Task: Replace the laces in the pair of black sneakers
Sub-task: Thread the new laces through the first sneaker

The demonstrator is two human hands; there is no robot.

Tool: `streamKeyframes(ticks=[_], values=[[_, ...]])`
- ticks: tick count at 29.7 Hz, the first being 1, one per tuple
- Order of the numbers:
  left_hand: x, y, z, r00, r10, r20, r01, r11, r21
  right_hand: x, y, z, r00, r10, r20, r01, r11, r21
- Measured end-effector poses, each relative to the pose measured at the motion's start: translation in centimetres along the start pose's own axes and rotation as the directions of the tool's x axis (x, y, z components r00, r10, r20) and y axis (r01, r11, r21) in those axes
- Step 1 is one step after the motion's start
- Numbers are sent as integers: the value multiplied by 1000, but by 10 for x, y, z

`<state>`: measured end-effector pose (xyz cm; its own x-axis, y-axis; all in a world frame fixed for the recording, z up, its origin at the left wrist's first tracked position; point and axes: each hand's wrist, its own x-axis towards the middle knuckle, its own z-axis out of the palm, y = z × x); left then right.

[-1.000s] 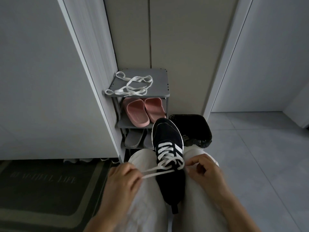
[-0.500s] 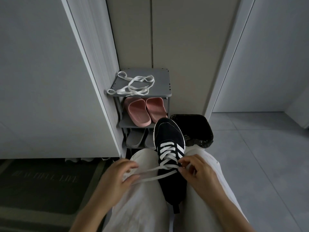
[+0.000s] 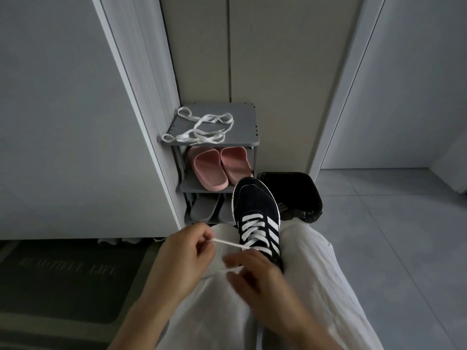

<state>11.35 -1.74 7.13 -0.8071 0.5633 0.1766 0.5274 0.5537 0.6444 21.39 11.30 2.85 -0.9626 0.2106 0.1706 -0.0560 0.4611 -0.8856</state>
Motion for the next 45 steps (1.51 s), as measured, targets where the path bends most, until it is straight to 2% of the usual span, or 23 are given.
streamKeyframes(ticks=[2,4,6,8,10,12,14,15,16,18,20,22,24,26,28,31,34,36,38,41,42,43,45], values=[[-4,17,2,997,-35,74,49,980,-194,6,-12,19,994,-22,110,8,991,132],[-1,22,3,994,-84,69,101,948,-301,8,-18,25,980,43,196,-87,972,220],[10,17,1,986,-167,4,158,920,-360,3,-16,22,964,150,220,-185,971,150],[22,6,-1,972,-235,-2,214,888,-408,-4,-11,15,967,176,186,-175,984,-24],[32,-3,-1,967,-249,55,251,896,-367,-7,-12,10,979,136,150,-120,986,-115],[33,-13,2,965,-239,109,256,949,-186,-7,-14,8,988,114,103,-96,982,-161],[22,-18,7,979,-197,45,193,978,85,-4,-18,7,994,94,49,-80,968,-236],[13,-16,9,992,-126,-5,126,981,149,-3,-18,6,997,72,26,-63,964,-258],[3,-12,11,999,-41,2,40,991,128,-2,-16,5,999,45,17,-38,957,-287],[-12,-5,13,981,119,153,-108,991,-79,-1,-12,7,1000,5,12,-1,931,-366],[-16,-2,9,936,204,286,-121,951,-283,-1,-4,9,998,-61,-20,46,894,-446],[-13,-9,4,917,212,337,-94,938,-333,0,-4,4,996,-64,-65,22,857,-515],[-9,-19,2,919,222,327,-147,960,-239,3,-7,-1,997,-13,-71,-28,834,-552],[-3,-31,0,935,296,193,-290,955,-62,2,-8,-7,998,52,-44,-68,855,-515],[5,-45,-4,924,382,14,-379,910,169,-1,-12,-12,997,78,0,-69,887,-456],[18,-62,-10,899,416,-135,-328,846,421,-5,-18,-23,996,82,17,-69,918,-391],[25,-73,-5,929,353,-109,-261,836,483,-6,-15,-31,992,123,-6,-118,939,-322],[20,-70,3,953,300,-38,-259,874,411,-6,-10,-29,992,86,-91,-111,939,-327],[8,-50,10,944,327,50,-330,913,241,-4,-5,-27,982,-49,-180,-35,900,-435],[-7,-15,24,924,312,223,-294,949,-109,-1,-8,-23,971,-150,-185,26,838,-545],[-7,-9,28,916,305,260,-269,949,-164,0,-10,-22,970,-164,-181,35,828,-559],[-6,-6,29,917,301,262,-253,947,-200,0,-11,-22,969,-170,-180,40,824,-565],[0,-7,26,932,312,182,-285,945,-162,-1,-9,-23,965,-181,-187,42,818,-574]])
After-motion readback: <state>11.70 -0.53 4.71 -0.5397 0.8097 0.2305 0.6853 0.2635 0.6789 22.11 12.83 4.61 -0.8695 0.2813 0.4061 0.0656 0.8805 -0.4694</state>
